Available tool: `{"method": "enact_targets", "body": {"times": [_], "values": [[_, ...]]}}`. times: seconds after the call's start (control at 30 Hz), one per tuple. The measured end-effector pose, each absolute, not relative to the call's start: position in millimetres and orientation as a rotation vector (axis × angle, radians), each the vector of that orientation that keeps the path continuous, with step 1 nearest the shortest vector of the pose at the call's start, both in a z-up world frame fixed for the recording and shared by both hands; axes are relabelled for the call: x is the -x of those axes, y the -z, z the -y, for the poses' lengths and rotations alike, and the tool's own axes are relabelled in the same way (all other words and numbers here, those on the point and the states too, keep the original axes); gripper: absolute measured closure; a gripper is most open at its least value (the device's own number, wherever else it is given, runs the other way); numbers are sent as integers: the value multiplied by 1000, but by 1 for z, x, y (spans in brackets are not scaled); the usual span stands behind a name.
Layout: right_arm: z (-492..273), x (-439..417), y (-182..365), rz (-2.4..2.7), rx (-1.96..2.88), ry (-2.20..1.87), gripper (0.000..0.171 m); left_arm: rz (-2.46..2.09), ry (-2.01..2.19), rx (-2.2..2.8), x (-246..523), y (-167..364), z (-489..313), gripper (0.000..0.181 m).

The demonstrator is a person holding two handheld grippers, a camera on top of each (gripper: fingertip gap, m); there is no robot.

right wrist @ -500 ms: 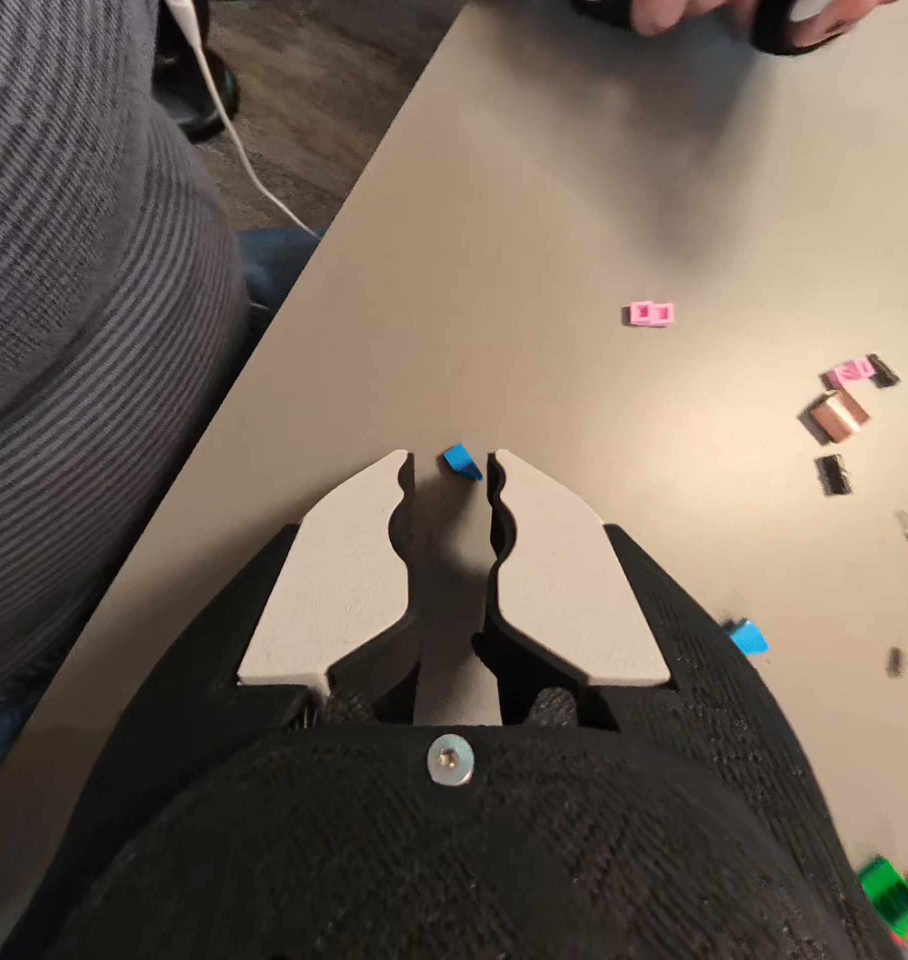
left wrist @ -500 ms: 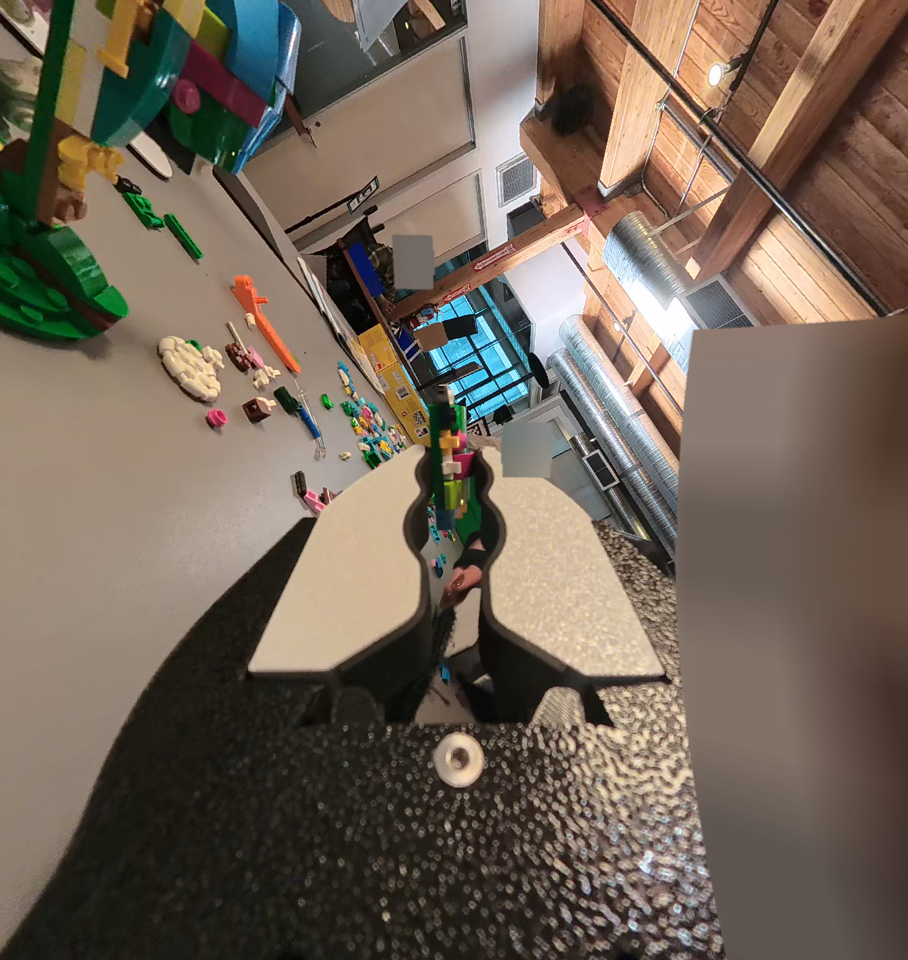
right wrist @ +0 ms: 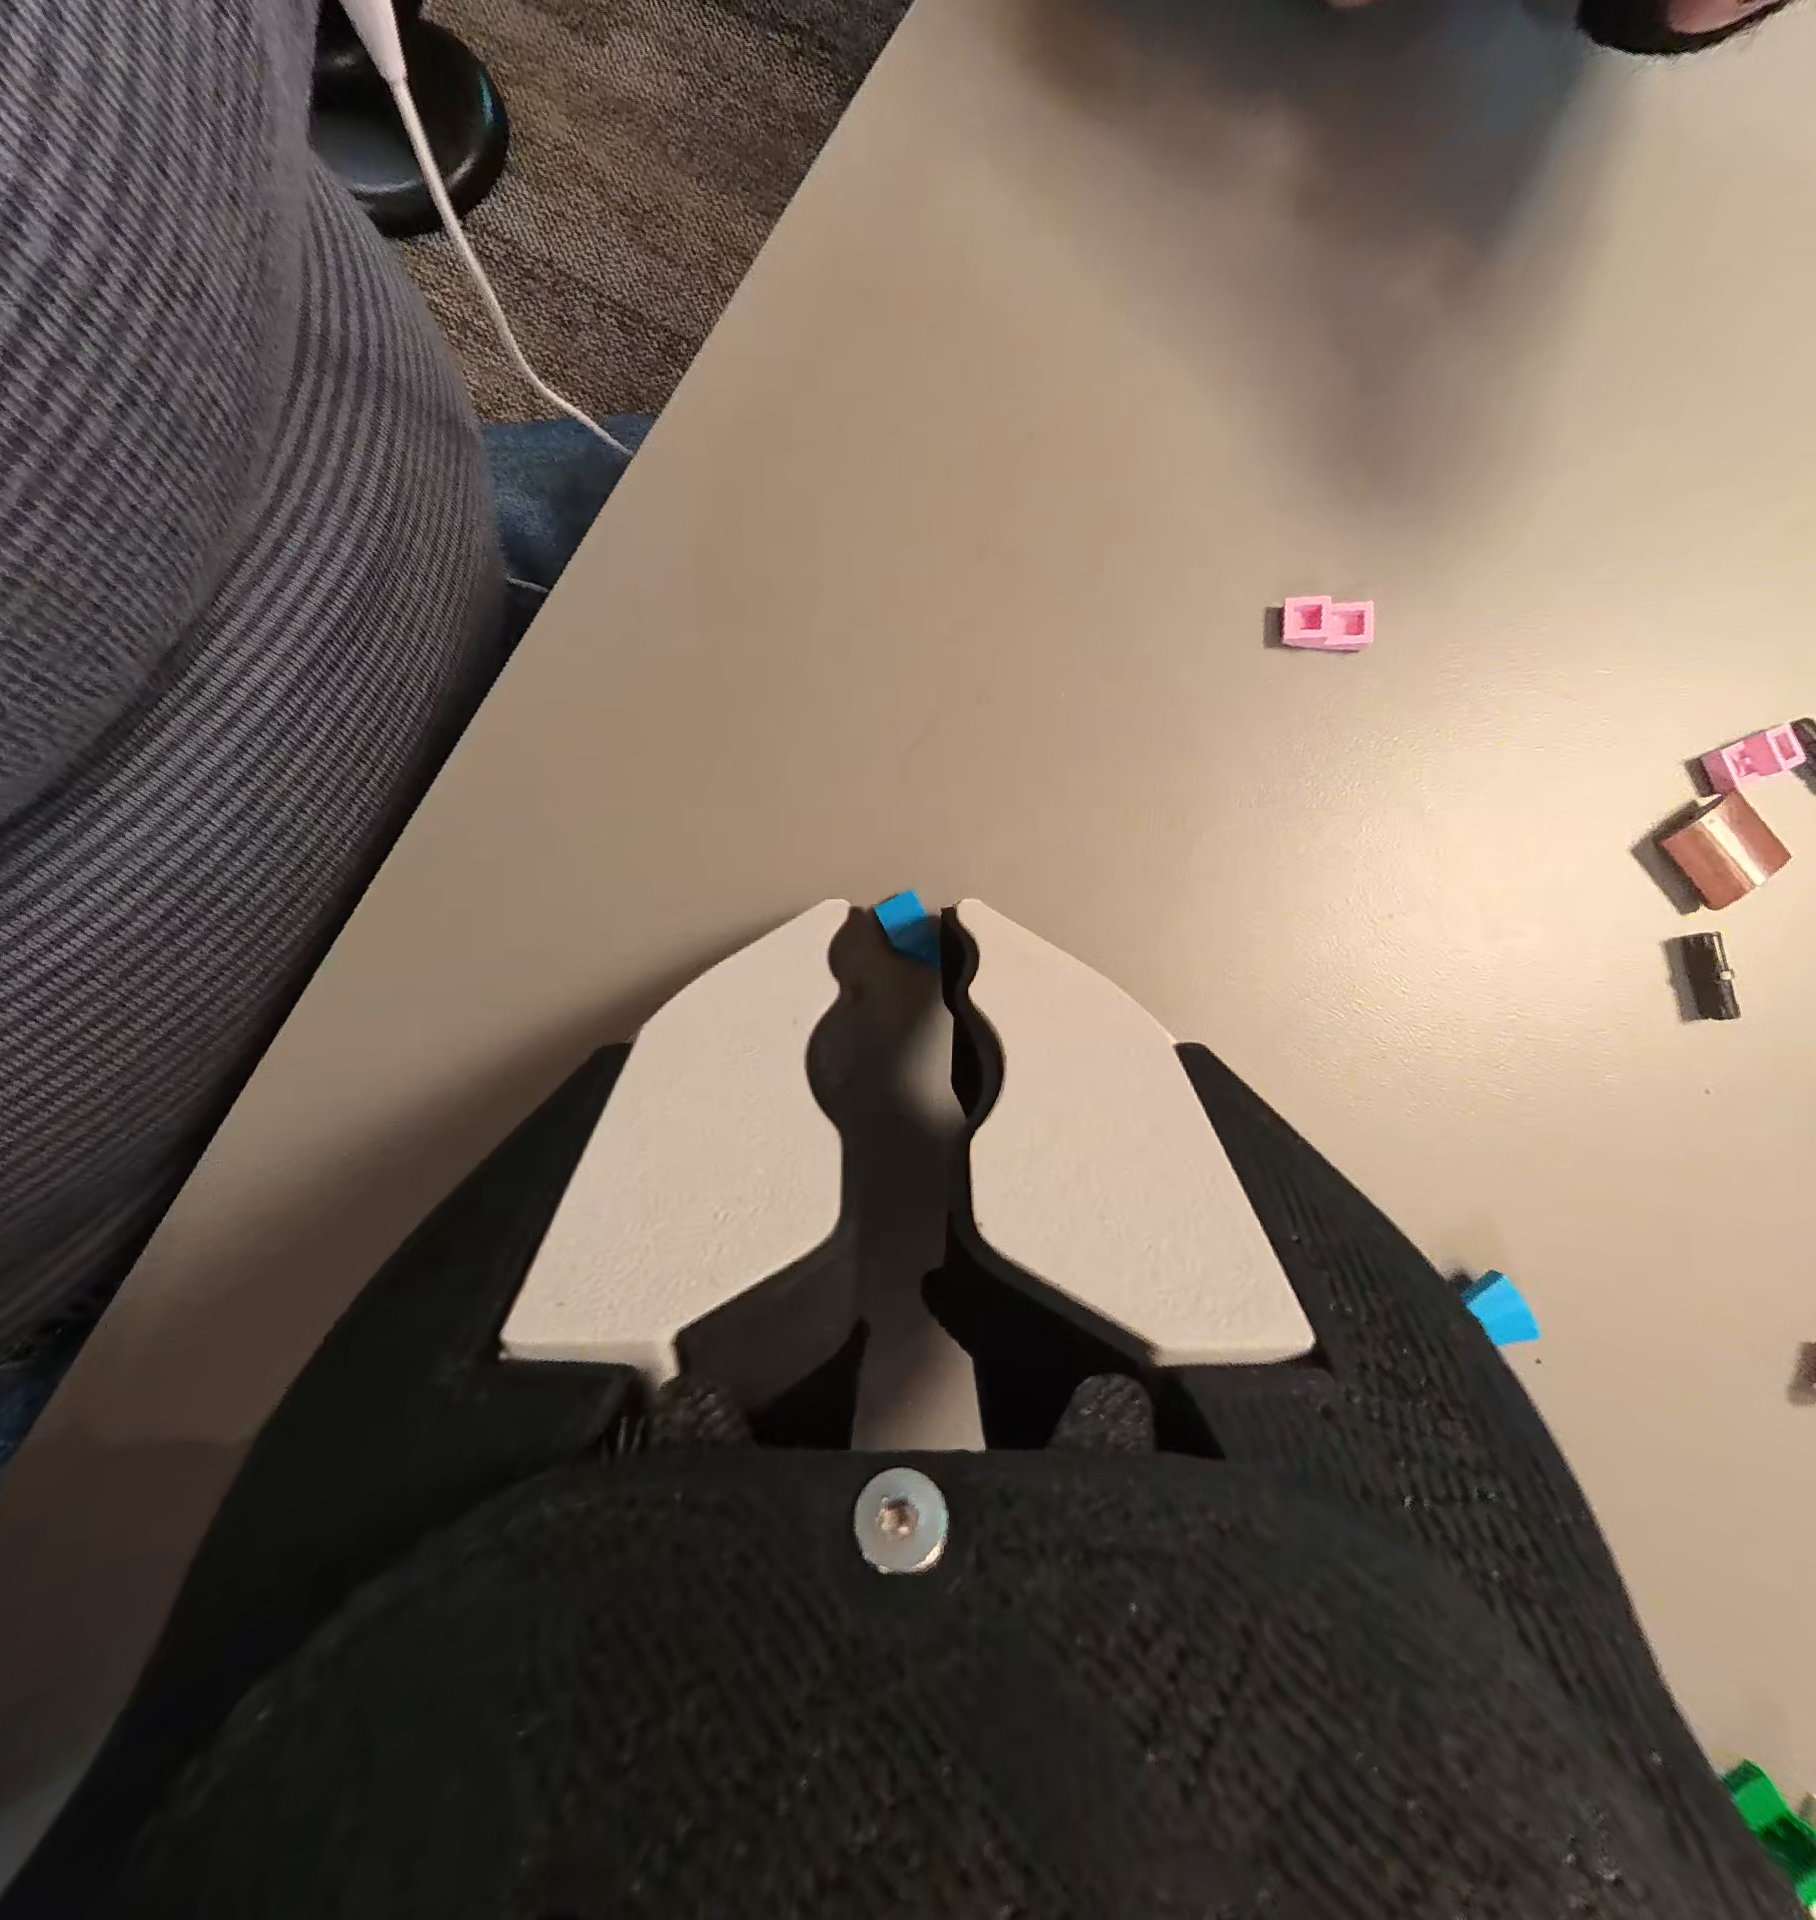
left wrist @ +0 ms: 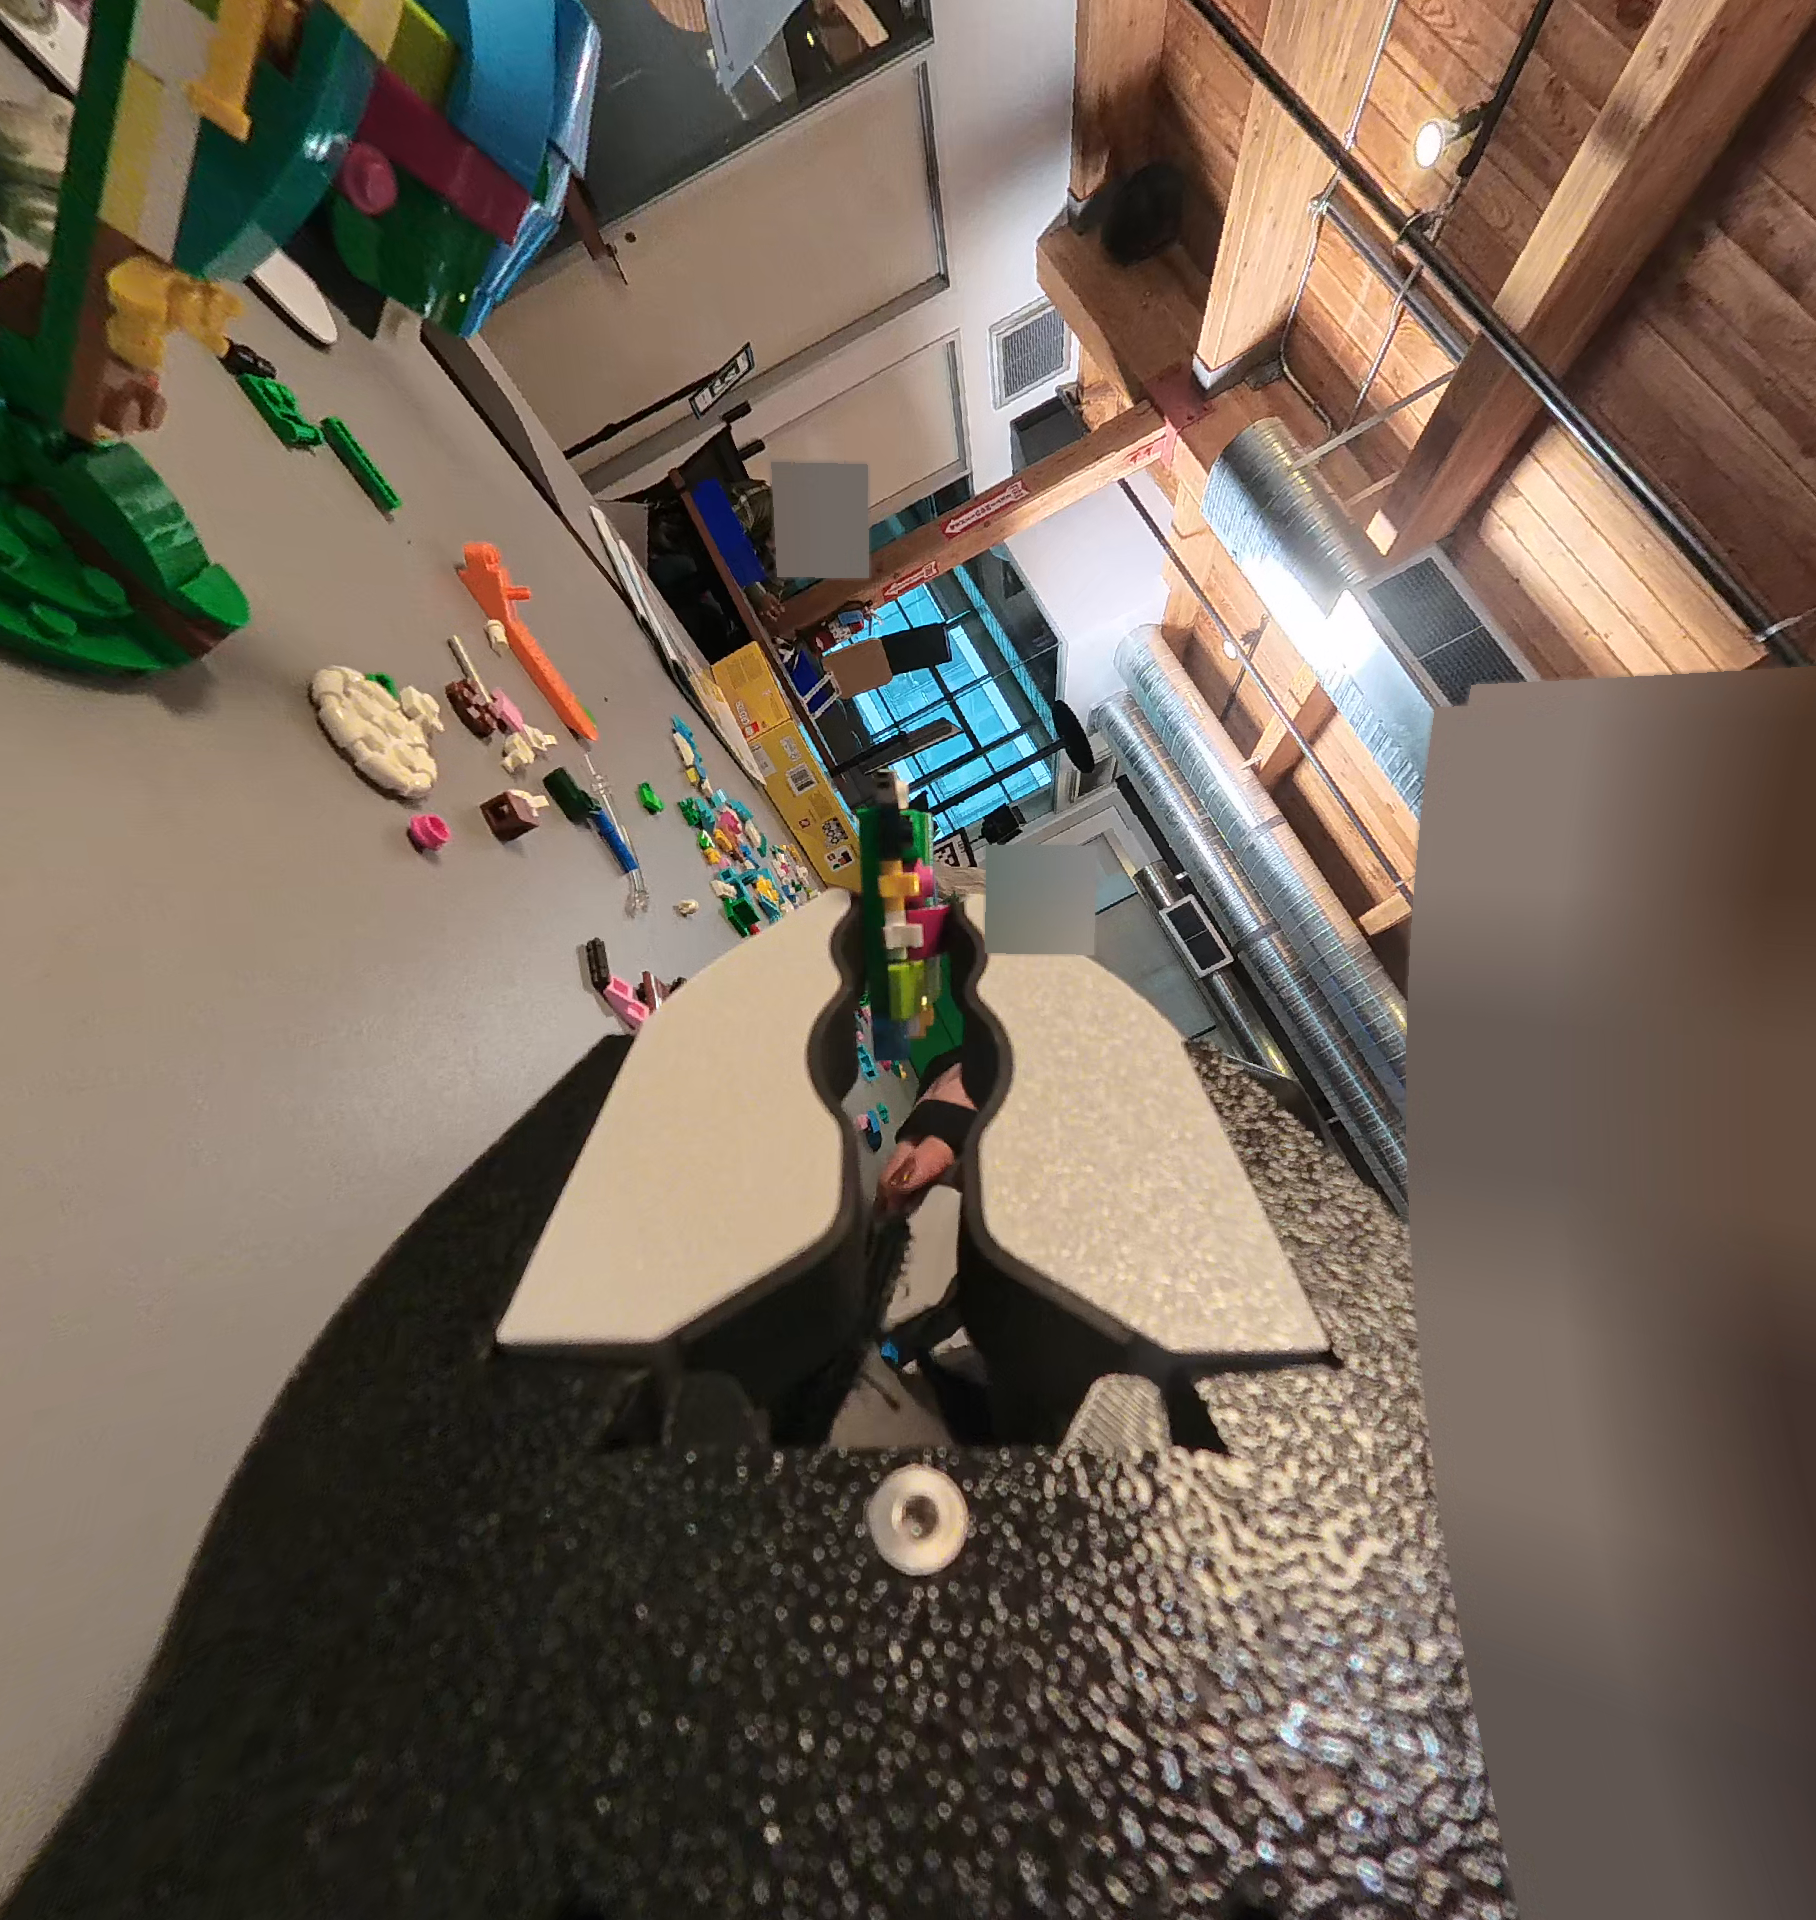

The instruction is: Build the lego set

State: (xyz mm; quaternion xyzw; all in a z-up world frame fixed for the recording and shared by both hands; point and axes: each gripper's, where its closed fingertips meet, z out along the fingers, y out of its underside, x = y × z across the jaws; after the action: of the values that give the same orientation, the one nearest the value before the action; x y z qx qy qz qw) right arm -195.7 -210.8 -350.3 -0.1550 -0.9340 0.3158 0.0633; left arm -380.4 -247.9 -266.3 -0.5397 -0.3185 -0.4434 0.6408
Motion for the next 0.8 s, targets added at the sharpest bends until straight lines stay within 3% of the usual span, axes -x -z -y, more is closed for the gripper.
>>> {"method": "enact_targets", "body": {"times": [0.1,0.8], "values": [[211,196,350,2817,494,-967,164,727,1012,1230,380,266,248,167],[186,263,349,2444,1053,-788,165,729,1013,1232,380,266,248,167]]}}
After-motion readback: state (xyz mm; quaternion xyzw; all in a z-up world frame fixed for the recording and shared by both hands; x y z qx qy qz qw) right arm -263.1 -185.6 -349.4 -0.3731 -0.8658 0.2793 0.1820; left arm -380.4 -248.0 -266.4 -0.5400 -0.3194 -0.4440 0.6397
